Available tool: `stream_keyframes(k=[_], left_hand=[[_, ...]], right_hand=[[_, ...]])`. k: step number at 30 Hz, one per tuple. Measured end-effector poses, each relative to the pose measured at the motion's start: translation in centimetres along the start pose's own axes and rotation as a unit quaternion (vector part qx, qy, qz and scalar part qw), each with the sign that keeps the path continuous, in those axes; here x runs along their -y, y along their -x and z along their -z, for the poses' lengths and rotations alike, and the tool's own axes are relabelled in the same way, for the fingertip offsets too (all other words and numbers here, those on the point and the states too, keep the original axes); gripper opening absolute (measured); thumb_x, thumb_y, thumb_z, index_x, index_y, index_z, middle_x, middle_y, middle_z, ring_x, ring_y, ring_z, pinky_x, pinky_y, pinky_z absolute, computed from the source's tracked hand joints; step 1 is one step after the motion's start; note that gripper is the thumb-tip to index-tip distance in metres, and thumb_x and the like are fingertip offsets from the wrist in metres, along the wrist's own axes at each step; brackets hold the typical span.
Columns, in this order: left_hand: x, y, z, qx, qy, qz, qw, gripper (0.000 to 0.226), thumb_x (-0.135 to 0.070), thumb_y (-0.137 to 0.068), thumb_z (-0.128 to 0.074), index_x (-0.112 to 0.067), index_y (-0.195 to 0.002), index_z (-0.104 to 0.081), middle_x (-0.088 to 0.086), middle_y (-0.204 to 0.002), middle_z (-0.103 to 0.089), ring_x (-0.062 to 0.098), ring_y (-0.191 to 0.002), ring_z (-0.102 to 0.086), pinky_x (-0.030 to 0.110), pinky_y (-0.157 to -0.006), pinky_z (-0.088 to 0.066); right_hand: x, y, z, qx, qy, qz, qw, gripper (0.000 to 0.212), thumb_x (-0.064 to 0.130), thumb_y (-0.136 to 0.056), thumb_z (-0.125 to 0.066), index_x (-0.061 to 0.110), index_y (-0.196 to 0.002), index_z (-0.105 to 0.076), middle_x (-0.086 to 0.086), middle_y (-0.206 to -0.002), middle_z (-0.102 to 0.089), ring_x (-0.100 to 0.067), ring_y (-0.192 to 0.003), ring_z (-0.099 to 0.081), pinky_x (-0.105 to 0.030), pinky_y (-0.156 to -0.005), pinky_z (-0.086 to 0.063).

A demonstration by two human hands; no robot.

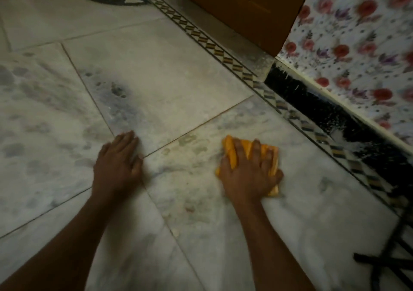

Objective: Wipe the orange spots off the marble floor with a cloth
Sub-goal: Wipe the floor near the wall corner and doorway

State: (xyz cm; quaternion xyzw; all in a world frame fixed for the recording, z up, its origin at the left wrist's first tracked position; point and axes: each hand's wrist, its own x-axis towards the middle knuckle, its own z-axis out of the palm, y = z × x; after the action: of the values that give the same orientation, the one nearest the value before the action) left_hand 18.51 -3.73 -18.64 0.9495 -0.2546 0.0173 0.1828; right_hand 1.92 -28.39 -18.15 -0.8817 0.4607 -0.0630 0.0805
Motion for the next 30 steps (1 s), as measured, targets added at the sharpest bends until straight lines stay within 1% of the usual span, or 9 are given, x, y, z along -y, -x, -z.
stream_keyframes(k=[3,8,11,15,18,21,25,28,30], left_hand=[[-0.5,0.5,-0.4,0.002,0.023,-0.003,1.0,0.071,-0.047,-0.093,-0.033,-0.011,-0.154,-0.046,0.007,-0.164,-0.037,0.027,-0.153,-0.033,0.049,-0.124,-0.024],[-0.1,3.2,0.0,0.015,-0.005,-0.008,1.0,0.069,-0.052,-0.099,-0.019,-0.022,-0.157,-0.041,0.0,-0.167,-0.032,0.022,-0.155,-0.031,0.05,-0.123,-0.025],[1.4,5.7,0.8,0.008,-0.012,0.001,1.0,0.062,-0.055,-0.101,-0.019,-0.037,-0.159,-0.033,-0.008,-0.17,-0.024,0.015,-0.157,-0.023,0.049,-0.124,-0.021],[4.3,8.6,2.4,0.05,-0.067,0.015,0.996,0.062,-0.065,-0.1,-0.017,-0.051,-0.16,-0.011,-0.018,-0.171,-0.004,0.009,-0.158,-0.007,0.053,-0.125,-0.015],[6.8,10.4,4.8,0.063,-0.073,0.055,0.994,0.066,-0.074,-0.094,-0.008,-0.056,-0.158,-0.002,-0.021,-0.17,0.006,0.009,-0.159,-0.001,0.053,-0.125,-0.014],[8.0,12.4,6.1,0.057,-0.075,0.093,0.991,0.066,-0.076,-0.094,-0.008,-0.058,-0.157,0.003,-0.02,-0.17,0.008,0.012,-0.16,-0.001,0.053,-0.125,-0.012],[7.9,13.9,5.4,-0.004,-0.064,0.133,0.989,0.065,-0.07,-0.099,-0.023,-0.051,-0.16,-0.011,-0.017,-0.171,-0.005,0.011,-0.159,-0.009,0.049,-0.126,-0.015],[8.1,13.8,4.4,-0.021,-0.083,0.139,0.987,0.07,-0.073,-0.097,-0.023,-0.046,-0.161,-0.012,-0.016,-0.171,-0.005,0.011,-0.159,-0.008,0.05,-0.128,-0.011],[8.4,14.0,4.1,-0.027,-0.086,0.177,0.98,0.076,-0.076,-0.095,-0.022,-0.043,-0.162,-0.013,-0.014,-0.172,-0.005,0.013,-0.159,-0.008,0.05,-0.129,-0.008]], right_hand=[[4.7,-0.4,-0.8,0.063,-0.027,0.011,0.998,0.069,0.071,-0.093,-0.029,0.055,-0.159,-0.017,0.003,-0.176,-0.006,-0.035,-0.161,0.002,-0.073,-0.117,-0.005],[0.7,9.6,-0.7,-0.004,-0.024,0.333,0.943,0.063,0.066,-0.085,-0.052,0.055,-0.148,-0.047,0.003,-0.166,-0.04,-0.032,-0.153,-0.035,-0.065,-0.115,-0.025],[0.1,5.9,-0.9,-0.045,0.009,0.206,0.977,0.065,0.067,-0.085,-0.047,0.052,-0.148,-0.048,0.0,-0.164,-0.042,-0.035,-0.152,-0.035,-0.064,-0.113,-0.027],[9.9,0.1,-1.1,0.075,-0.058,-0.037,0.995,0.068,0.069,-0.095,-0.033,0.052,-0.159,-0.021,-0.001,-0.175,-0.008,-0.038,-0.16,0.001,-0.076,-0.118,-0.002],[14.1,3.8,-2.5,0.046,-0.054,0.185,0.98,0.061,0.063,-0.095,-0.037,0.047,-0.154,-0.041,-0.003,-0.17,-0.03,-0.038,-0.156,-0.022,-0.073,-0.118,-0.014],[10.5,10.5,-1.6,0.041,-0.02,0.352,0.935,0.061,0.066,-0.088,-0.045,0.053,-0.148,-0.049,0.002,-0.165,-0.042,-0.033,-0.153,-0.037,-0.07,-0.113,-0.02],[7.4,8.9,-0.7,0.026,0.019,0.27,0.962,0.067,0.072,-0.084,-0.041,0.057,-0.149,-0.043,0.005,-0.167,-0.037,-0.03,-0.156,-0.029,-0.071,-0.114,-0.016],[14.1,4.1,-2.1,0.059,-0.01,0.123,0.991,0.067,0.073,-0.093,-0.029,0.056,-0.158,-0.023,0.001,-0.174,-0.014,-0.035,-0.16,-0.005,-0.072,-0.12,-0.006],[18.7,3.5,-3.2,0.1,-0.033,0.149,0.983,0.067,0.069,-0.094,-0.03,0.052,-0.159,-0.025,-0.001,-0.175,-0.011,-0.038,-0.16,-0.004,-0.069,-0.121,-0.002]])
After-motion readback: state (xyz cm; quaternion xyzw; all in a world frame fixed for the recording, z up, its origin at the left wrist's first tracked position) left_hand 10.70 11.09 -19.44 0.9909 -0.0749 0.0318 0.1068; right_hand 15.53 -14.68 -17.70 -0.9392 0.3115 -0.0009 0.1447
